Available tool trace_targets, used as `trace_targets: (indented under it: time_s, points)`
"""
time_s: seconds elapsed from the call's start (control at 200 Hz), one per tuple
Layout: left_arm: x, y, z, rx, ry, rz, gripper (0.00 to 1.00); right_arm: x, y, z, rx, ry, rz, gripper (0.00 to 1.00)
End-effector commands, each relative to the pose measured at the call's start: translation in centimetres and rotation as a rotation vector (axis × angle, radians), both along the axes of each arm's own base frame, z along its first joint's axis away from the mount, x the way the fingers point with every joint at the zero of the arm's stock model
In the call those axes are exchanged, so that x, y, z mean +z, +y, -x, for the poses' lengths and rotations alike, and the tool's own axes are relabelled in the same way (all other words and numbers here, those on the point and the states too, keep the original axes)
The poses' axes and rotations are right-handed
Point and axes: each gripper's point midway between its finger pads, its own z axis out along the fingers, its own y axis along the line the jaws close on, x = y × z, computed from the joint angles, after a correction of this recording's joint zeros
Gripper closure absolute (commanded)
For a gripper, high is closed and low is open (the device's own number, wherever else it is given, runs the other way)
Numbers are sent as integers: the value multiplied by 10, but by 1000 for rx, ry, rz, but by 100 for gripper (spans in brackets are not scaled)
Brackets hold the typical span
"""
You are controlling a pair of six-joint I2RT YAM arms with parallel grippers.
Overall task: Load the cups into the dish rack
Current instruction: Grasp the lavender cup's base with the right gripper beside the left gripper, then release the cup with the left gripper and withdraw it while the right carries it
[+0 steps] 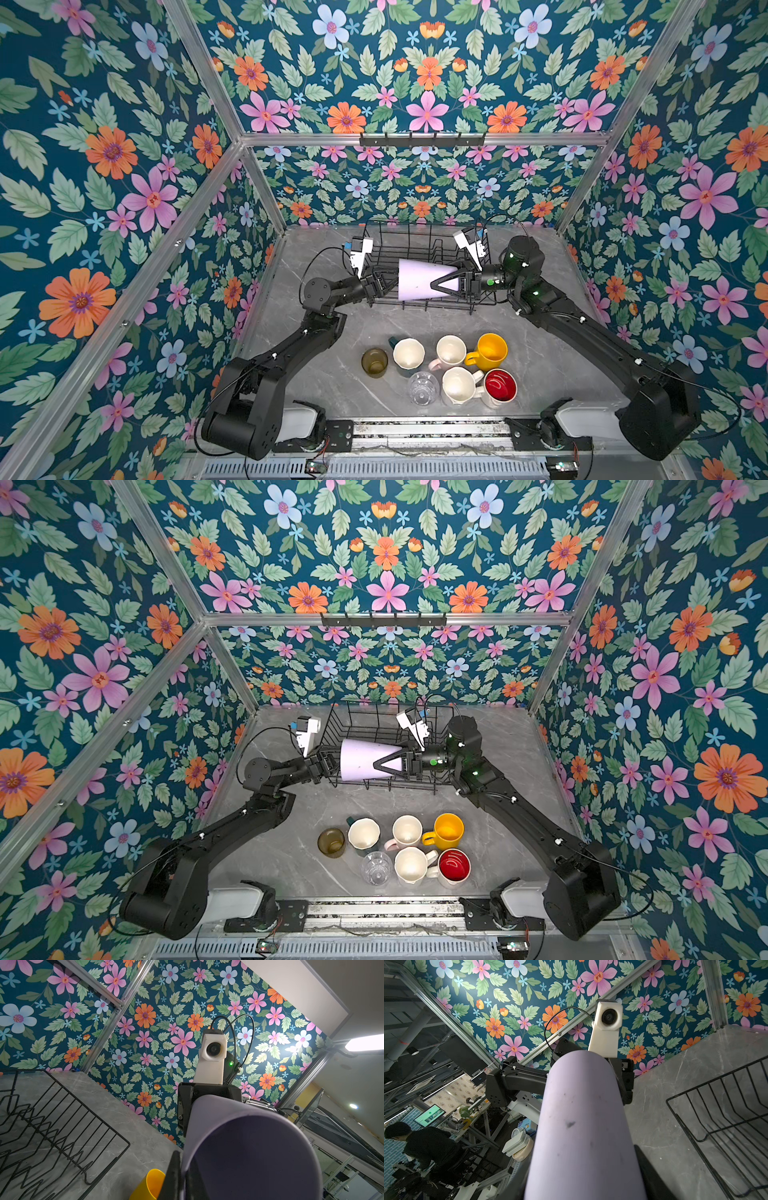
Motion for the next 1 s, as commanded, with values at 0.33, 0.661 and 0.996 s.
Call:
trace_targets:
  time_s: [0.33,0.661,0.996]
  points:
    - [9,0,4,20,-85,-36,49,2,-7,-21,-152,51,21,100]
    - [-19,22,-27,358,-76,-286,13,33,-70,-35,-425,43,88,100]
    - [-44,166,-61,1256,101,-439,8,-10,-140,-94,-905,40,493,100]
